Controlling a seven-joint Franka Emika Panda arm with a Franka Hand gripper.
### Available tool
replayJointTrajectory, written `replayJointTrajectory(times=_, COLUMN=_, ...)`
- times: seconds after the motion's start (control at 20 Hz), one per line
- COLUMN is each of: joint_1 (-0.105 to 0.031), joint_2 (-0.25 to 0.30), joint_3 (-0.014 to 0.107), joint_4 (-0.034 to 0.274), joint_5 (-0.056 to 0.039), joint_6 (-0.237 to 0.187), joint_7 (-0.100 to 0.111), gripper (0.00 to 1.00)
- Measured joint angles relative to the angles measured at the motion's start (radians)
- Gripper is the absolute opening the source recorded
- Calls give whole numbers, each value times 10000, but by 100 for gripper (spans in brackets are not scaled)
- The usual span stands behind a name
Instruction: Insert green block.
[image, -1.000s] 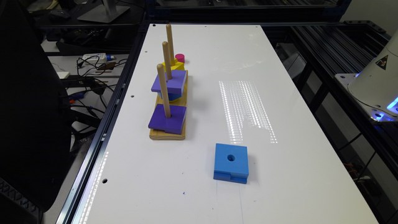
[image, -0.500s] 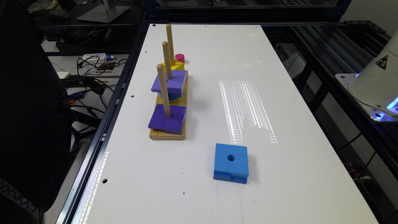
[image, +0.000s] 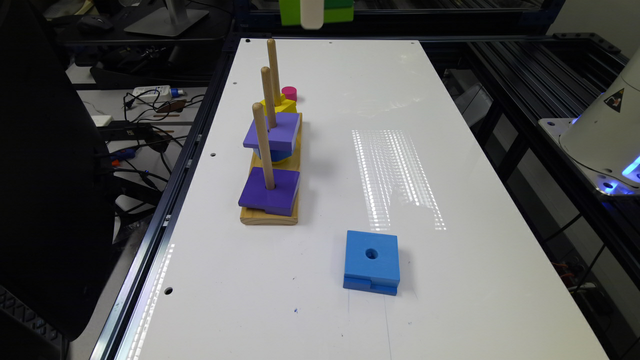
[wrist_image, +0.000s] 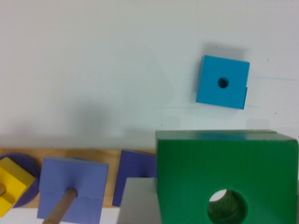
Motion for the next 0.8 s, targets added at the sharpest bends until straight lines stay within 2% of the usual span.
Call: replayJointTrajectory(times=0.8, joint_1=-12, joint_2=972, joint_3=-2, joint_4=-5, joint_5=-212, joint_6=1030, joint_7=0, gripper=0)
